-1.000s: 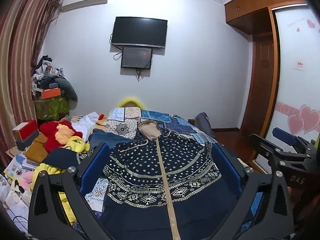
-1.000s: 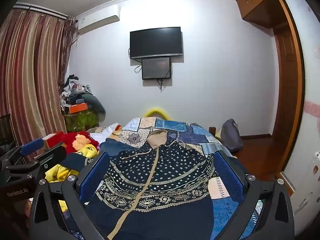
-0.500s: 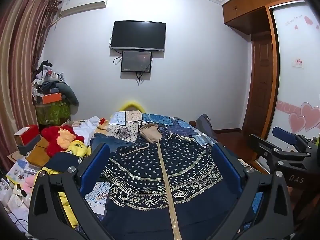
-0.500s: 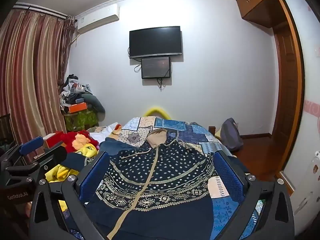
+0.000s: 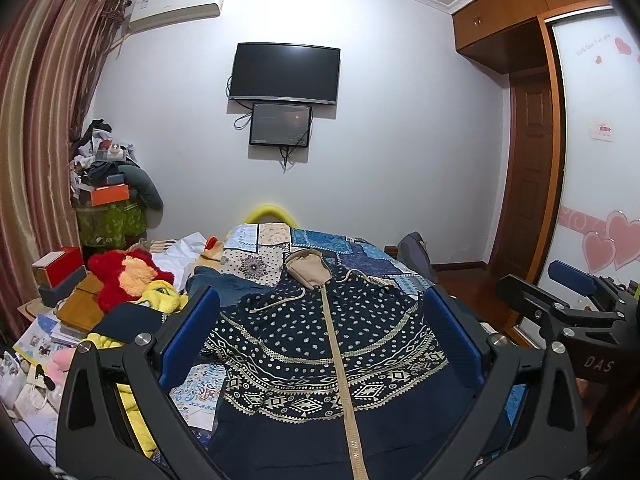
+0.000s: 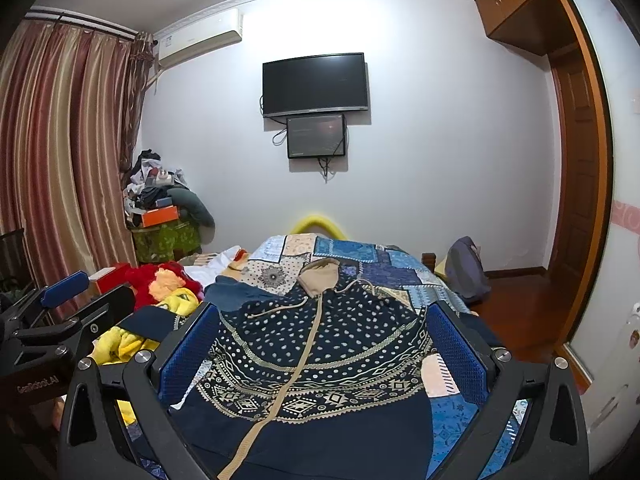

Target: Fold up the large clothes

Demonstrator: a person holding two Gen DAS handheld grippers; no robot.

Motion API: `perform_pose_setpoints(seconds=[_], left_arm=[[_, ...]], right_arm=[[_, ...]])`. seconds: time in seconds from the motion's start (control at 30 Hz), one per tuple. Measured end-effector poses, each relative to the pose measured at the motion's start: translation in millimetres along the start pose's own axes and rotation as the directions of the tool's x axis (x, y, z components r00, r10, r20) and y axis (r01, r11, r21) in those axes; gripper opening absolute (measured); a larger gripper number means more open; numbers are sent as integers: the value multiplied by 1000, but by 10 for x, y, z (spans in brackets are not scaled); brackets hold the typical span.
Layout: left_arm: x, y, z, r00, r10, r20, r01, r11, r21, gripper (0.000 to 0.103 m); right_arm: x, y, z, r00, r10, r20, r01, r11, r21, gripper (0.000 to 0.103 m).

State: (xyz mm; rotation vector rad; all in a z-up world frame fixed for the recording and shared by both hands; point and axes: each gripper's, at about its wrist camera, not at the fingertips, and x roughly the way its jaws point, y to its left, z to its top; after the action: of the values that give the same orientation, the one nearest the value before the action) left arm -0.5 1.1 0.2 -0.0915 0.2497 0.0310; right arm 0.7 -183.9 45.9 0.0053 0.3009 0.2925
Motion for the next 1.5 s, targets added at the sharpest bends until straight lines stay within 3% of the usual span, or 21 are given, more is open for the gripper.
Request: perform_pose_setpoints(seconds=[1.5], left_arm=[[36,36,-40,1000,10,2,-10,1000,-6,103]], right_arm=[[68,84,-4,1000,16,-9,-16,1000,-11,103]])
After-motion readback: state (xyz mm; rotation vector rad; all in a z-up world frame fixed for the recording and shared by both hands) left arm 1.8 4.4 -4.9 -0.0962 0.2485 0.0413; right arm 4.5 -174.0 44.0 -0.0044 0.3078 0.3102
